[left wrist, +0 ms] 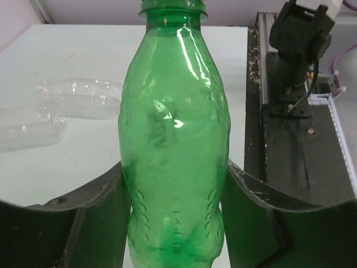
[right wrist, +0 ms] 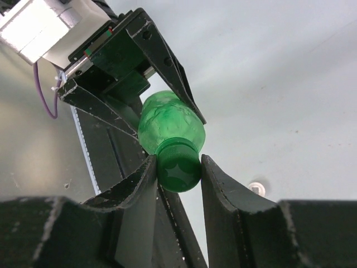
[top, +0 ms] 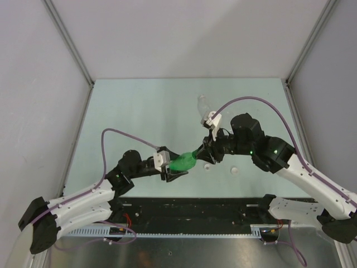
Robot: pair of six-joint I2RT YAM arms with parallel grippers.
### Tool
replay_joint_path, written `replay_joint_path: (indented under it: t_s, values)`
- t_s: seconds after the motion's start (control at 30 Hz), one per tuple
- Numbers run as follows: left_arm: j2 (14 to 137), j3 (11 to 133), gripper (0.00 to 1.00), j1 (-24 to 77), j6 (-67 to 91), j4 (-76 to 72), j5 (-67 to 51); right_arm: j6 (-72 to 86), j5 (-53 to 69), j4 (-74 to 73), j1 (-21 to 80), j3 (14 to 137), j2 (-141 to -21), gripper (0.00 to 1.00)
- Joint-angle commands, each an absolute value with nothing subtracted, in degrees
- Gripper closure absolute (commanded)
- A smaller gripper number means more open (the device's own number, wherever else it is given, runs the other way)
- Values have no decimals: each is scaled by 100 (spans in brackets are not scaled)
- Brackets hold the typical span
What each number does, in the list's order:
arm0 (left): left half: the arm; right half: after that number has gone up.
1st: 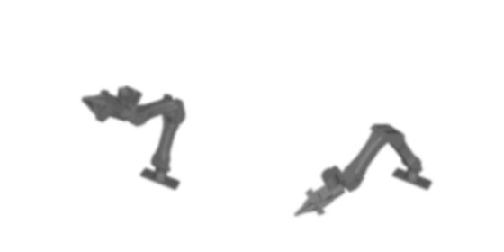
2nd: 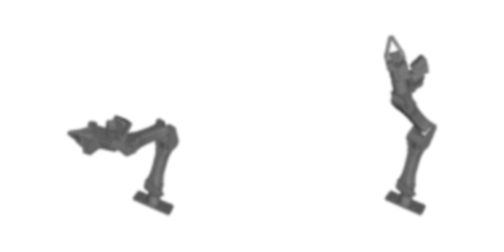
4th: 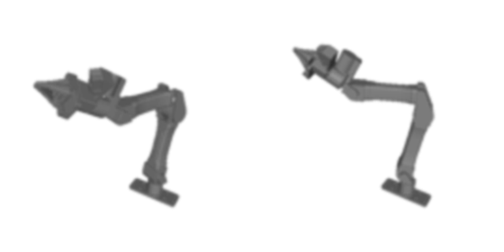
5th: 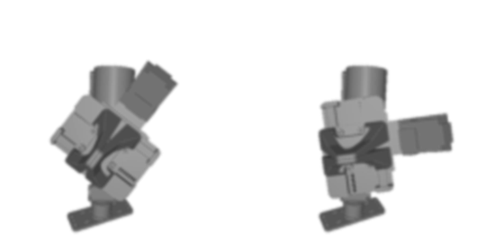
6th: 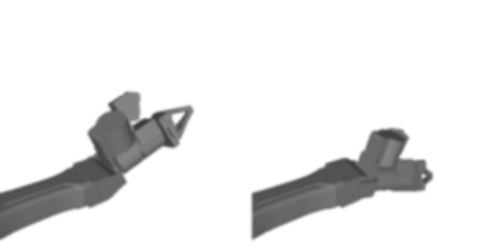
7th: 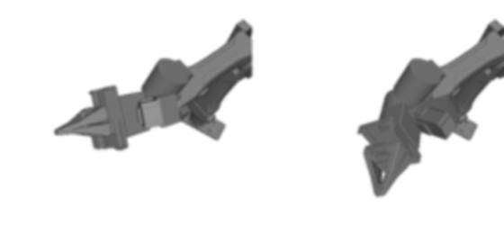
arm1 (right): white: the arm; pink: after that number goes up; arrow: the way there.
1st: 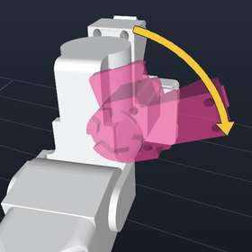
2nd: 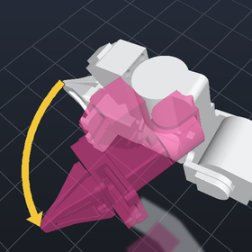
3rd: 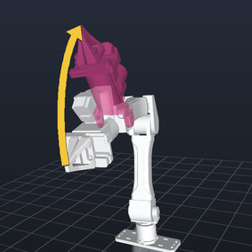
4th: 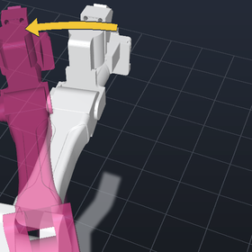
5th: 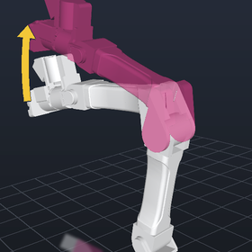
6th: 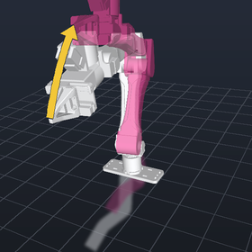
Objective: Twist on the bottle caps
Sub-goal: Screw the bottle cap onto the plastic bottle.
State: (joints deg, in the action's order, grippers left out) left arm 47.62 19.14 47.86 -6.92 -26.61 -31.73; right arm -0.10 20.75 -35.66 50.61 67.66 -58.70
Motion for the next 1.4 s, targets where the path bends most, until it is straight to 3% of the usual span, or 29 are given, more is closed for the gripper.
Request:
replay_joint_path:
  t_s: [0.0,0.37,0.7,1.1,1.37]
  values:
    - [4777,2618,80,4818,142,-3584,-2424,18,2508,-3286,5307,6700,-5981,82]
    - [4783,2840,82,4821,276,-3700,-3003,-647,2504,-3626,5693,6691,-6121,88]
    - [4642,2834,89,4814,135,-3744,-3296,-1297,2581,-4608,5818,6689,-6184,88]
    - [4774,2905,95,4820,471,-4183,-3304,-1493,2535,-4498,5932,6636,-6338,87]
    - [4704,2934,95,4823,-150,-4208,-2664,-345,1216,-4224,5925,6636,-6394,86]
